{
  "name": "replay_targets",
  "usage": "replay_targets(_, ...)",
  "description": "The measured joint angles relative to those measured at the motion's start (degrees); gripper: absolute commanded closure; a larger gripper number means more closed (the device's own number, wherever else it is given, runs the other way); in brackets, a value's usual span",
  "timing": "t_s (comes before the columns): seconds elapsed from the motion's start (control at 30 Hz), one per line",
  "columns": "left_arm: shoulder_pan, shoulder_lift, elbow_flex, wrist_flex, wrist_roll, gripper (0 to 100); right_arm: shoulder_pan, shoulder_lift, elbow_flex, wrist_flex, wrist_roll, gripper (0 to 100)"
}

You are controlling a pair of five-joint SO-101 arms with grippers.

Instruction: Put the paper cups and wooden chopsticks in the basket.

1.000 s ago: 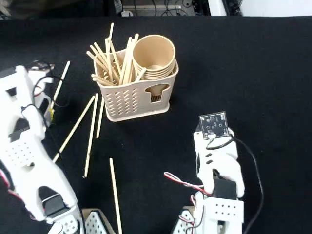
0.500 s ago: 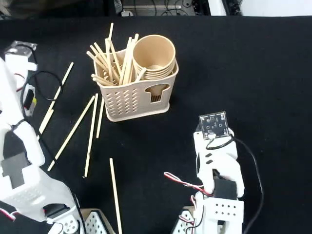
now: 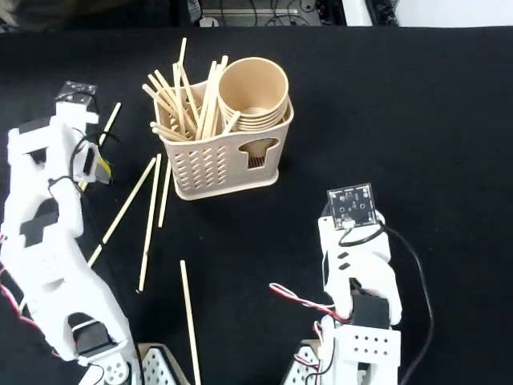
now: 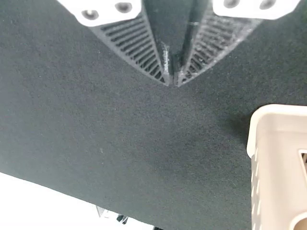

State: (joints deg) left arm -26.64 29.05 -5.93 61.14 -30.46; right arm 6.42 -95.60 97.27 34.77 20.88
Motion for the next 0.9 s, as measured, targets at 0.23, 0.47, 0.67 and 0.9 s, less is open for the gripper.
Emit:
replay_targets(0.23, 0.53, 14.24, -22.77, 20.48, -0.09, 97, 0.09, 0.00, 0.00, 0.00, 0.00, 98.5)
replay_targets(0.47, 0.00, 18.73, -40.35, 38.07, 3.60, 97, 0.09, 0.00, 0.00, 0.18, 0.00, 98.5)
replay_targets(0.67, -0.44, 9.58, -38.86, 39.03, 10.20, 97, 0.09, 0.00, 0.00, 0.18, 0.00, 98.5)
replay_targets(0.9, 1.14, -21.45, -24.44, 37.45, 12.04, 97, 0.09, 0.00, 0.00, 0.18, 0.00, 98.5)
